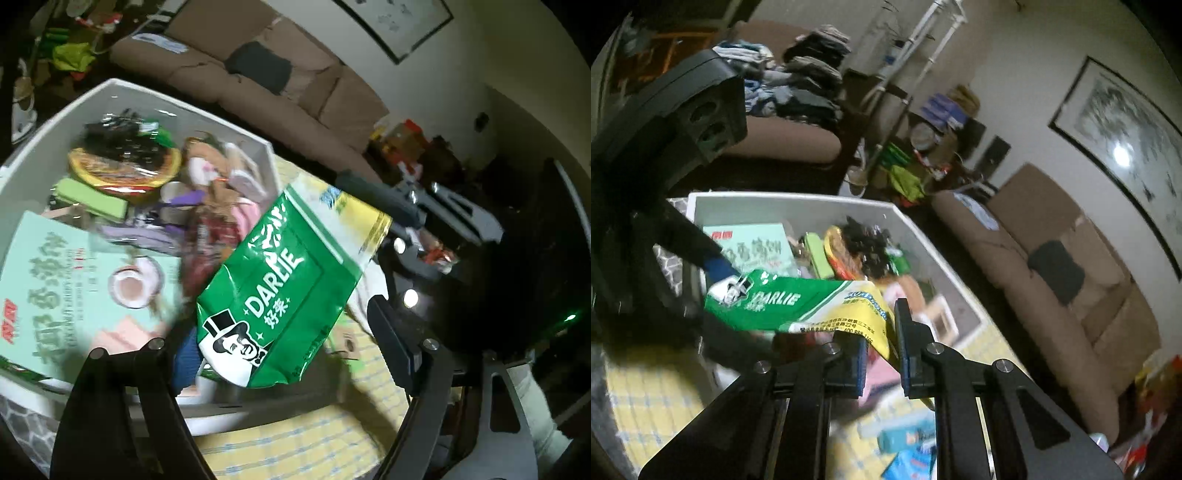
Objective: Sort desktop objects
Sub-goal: 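Carry the Darlie box in the right gripper and drop it into the white box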
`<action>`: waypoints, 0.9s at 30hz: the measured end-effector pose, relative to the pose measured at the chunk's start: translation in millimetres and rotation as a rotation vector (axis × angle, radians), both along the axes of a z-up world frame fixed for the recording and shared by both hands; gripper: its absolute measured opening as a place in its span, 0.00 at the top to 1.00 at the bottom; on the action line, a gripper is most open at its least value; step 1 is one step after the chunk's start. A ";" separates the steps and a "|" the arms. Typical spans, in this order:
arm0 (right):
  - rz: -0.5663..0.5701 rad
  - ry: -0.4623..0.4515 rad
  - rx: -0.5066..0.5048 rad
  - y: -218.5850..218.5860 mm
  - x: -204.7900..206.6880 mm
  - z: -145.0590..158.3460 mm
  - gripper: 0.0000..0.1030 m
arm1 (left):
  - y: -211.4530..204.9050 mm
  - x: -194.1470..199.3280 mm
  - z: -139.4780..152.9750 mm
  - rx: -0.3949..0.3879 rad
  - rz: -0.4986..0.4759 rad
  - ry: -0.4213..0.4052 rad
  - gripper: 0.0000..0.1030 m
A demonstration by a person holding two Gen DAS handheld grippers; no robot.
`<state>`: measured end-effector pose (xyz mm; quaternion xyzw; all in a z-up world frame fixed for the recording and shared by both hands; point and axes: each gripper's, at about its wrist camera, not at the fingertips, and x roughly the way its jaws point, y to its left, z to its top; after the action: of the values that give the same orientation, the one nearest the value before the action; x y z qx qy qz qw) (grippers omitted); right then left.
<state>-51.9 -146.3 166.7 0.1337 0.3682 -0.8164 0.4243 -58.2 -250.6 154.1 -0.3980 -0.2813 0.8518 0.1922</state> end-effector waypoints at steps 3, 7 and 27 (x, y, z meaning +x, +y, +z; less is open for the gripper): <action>0.037 0.025 0.029 -17.0 -6.3 -8.5 0.86 | -8.4 -0.4 -7.2 -0.005 0.015 -0.033 0.29; 0.045 0.000 0.080 -20.6 -27.4 -35.2 0.76 | -3.0 -6.0 -17.6 -0.038 -0.001 -0.090 0.29; -0.309 -0.340 -0.139 96.3 -27.9 -21.1 0.40 | 64.7 0.1 -22.3 -0.133 -0.072 -0.124 0.13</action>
<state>-79.8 -50.0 145.6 0.2944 0.2096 -0.8608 0.3584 -58.0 -185.9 131.7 -0.4717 -0.2209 0.8349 0.1781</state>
